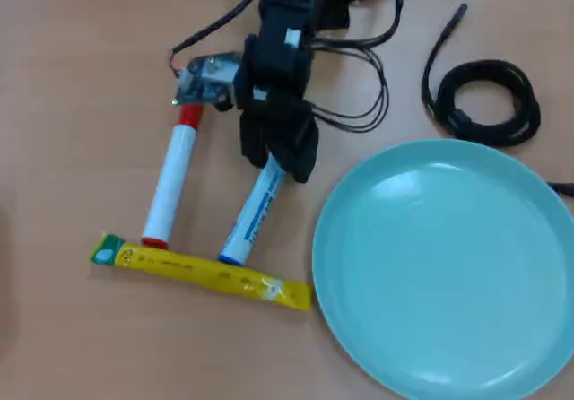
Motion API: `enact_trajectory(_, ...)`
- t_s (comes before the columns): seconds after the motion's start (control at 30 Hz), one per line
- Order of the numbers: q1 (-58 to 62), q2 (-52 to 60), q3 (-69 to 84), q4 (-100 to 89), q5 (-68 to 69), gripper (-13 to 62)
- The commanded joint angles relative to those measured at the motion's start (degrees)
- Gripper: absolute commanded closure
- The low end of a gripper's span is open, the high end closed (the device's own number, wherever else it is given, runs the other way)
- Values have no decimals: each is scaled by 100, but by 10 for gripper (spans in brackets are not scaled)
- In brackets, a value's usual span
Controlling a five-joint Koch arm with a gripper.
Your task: Pick up the blue pen, then put it in the green bowl
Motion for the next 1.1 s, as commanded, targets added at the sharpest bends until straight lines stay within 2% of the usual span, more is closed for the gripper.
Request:
enact_trajectory(0.0,70,9,-483,-123,-176,234)
enact_trajectory(0.6,308,-70,-483,44,-167,-33)
enact_trajectory(1.07,334,-1037,-914,18,-18,-38)
